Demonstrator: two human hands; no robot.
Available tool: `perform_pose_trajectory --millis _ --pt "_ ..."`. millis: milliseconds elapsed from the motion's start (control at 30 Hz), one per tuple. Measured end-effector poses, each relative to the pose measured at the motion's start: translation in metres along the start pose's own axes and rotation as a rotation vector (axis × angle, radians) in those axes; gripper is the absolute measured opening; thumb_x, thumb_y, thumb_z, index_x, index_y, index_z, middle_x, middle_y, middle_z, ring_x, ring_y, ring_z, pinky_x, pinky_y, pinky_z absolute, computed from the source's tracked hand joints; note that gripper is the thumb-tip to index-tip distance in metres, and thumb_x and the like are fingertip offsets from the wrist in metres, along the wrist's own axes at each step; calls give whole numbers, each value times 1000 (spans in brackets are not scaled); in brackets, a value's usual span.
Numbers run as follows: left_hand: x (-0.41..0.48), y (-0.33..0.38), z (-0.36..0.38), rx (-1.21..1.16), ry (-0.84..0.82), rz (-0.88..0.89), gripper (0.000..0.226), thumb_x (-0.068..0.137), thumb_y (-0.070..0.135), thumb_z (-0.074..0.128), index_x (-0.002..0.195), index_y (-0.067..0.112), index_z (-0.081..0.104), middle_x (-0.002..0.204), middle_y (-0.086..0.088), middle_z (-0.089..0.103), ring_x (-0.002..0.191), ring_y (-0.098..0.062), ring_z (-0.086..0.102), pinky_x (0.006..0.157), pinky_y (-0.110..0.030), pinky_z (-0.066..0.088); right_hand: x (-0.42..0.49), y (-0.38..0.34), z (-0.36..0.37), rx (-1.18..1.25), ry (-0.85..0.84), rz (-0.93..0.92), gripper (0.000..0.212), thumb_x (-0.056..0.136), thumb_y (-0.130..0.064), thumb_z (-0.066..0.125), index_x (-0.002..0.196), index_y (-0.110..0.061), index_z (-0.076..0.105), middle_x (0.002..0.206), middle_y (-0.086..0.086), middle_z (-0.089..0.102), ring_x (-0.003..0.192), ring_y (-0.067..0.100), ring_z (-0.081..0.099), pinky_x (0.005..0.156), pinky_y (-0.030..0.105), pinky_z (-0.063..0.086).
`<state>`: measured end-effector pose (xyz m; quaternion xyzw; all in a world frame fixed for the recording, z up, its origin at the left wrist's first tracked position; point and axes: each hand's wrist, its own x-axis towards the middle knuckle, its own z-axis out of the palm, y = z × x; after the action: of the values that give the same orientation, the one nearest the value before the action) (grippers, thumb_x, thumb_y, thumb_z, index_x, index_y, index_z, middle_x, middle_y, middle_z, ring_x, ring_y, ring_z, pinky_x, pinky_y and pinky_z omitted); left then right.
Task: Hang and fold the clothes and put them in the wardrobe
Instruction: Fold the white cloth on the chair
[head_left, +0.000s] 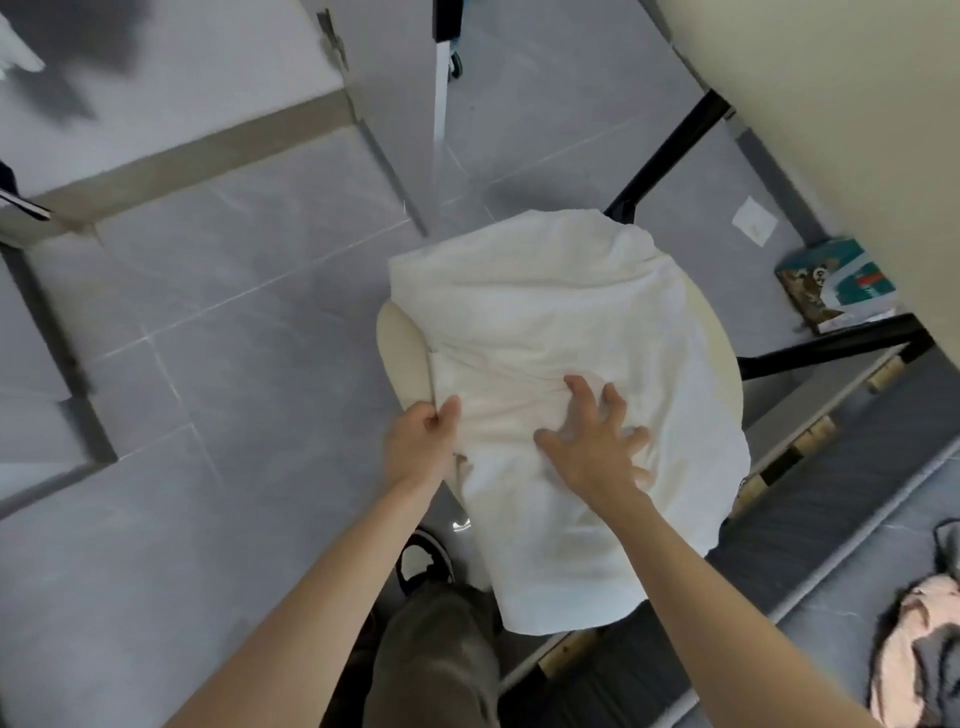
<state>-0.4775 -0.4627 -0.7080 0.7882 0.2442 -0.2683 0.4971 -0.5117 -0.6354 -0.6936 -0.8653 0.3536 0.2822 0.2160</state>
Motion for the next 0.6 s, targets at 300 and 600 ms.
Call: perform_pose_trajectory --millis 300,600 --pt "6 2 8 -25 -118 80 35 65 45 66 86 18 69 81 3 71 78 -20 68 79 -40 58 29 10 -12 -271 219 -139 51 72 -66 50 117 -53 29 119 -2 29 113 31 35 100 56 27" --pt "-15 -9 16 -281 -108 90 18 90 19 65 100 4 64 100 -9 65 86 -22 61 78 -30 49 31 53 -27 34 158 -517 46 90 -30 59 134 -33 44 123 5 43 125 28 34 93 30 22"
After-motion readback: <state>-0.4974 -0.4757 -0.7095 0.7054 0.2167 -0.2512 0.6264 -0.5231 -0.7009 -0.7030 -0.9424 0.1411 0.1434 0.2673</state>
